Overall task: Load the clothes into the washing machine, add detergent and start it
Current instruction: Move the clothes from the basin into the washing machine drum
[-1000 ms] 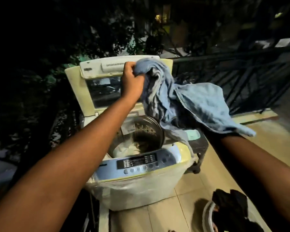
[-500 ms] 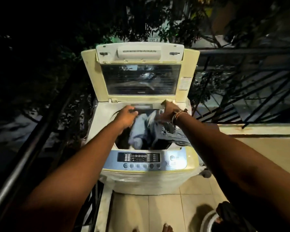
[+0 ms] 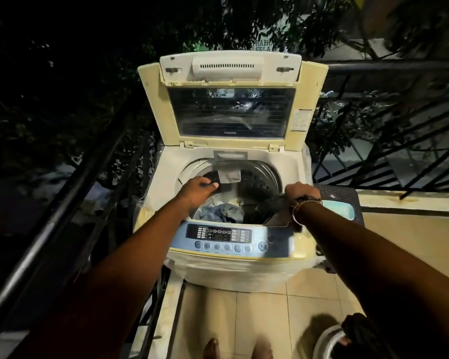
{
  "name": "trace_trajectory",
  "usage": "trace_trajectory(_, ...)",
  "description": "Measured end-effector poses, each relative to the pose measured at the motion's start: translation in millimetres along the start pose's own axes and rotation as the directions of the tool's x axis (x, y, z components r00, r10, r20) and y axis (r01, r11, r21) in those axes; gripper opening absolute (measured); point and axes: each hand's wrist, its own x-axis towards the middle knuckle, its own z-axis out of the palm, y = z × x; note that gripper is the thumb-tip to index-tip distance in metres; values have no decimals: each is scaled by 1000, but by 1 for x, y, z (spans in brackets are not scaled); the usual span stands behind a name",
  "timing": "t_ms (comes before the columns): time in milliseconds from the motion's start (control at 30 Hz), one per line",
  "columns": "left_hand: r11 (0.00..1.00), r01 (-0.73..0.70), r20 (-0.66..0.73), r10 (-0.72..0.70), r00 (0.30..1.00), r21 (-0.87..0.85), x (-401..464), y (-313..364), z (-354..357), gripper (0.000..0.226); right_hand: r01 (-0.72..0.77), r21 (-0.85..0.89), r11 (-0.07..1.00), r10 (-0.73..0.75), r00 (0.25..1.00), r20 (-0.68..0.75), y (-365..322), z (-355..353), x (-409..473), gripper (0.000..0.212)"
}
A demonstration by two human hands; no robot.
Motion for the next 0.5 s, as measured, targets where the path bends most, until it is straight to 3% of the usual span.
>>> trace_trajectory(67,1000,-14,-5,14,1000,-22,0,6,7,43,111,161,981,-114,993,11,-25,-8,0,40)
trace_trajectory(133,998,-55,-1,55,999,-28,-1,16,13,40,229,382,895,-236,971,-27,-52,-16,-7,50)
trace_trajectory(267,993,-117,-15,118,993,34,0,29,17,39,402,255,879,-381,915,-129,-75,-24,-12,58)
trace_trajectory(333,989,-135,-11,136,991,67,0,31,17,39,424,175,889,-410,905,-109,-74,-24,-22,53)
trace_trajectory(500,944,-253,8,257,966,209,-5,24,19,47,365,185,912,-374,927,14,-54,-7,-38,50)
